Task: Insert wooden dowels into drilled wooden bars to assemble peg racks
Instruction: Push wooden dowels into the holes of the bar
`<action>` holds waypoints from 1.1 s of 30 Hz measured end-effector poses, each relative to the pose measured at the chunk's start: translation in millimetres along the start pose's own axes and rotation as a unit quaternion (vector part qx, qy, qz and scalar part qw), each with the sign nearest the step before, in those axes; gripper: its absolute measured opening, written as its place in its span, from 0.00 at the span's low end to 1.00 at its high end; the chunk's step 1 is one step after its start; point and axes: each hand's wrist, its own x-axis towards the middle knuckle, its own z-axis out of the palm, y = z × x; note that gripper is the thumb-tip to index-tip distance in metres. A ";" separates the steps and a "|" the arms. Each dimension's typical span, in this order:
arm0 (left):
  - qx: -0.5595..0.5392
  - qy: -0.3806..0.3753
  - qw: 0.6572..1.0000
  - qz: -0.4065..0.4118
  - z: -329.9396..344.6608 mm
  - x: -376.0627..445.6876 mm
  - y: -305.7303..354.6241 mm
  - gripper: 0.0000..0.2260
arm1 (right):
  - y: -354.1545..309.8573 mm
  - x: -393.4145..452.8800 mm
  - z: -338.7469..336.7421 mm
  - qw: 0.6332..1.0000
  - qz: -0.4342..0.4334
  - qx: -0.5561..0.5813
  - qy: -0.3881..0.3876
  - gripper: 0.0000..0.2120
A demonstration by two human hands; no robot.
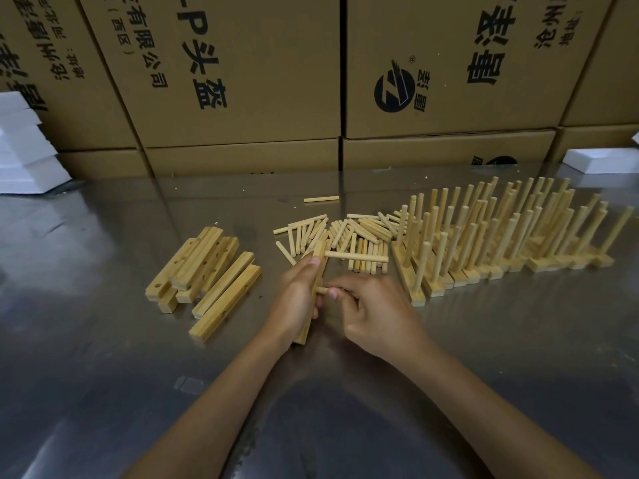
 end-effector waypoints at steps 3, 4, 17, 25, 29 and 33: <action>-0.008 0.003 1.000 -0.020 0.8 0.4 0.7 0.17 | 1.0 0.3 3.0 0.999 0.033 0.027 0.004 0.12; -0.008 0.002 1.000 -0.026 0.9 0.5 1.4 0.17 | 2.0 0.9 3.9 0.997 0.051 0.056 0.004 0.12; -0.008 -0.001 0.998 -0.059 -3.0 2.1 6.8 0.20 | 7.0 8.8 8.5 0.969 0.169 0.179 -0.009 0.07; -0.015 0.004 0.999 -0.043 -5.2 4.1 5.0 0.17 | 5.2 10.3 1.4 0.962 0.174 0.209 -0.003 0.01; -0.029 0.037 0.998 -0.049 -8.2 9.0 2.2 0.15 | 2.3 10.3 -3.6 0.950 0.180 0.248 0.052 0.01; -0.102 0.109 0.986 -0.068 -28.2 15.5 3.2 0.13 | 11.0 6.9 -5.3 0.957 0.179 0.202 0.106 0.02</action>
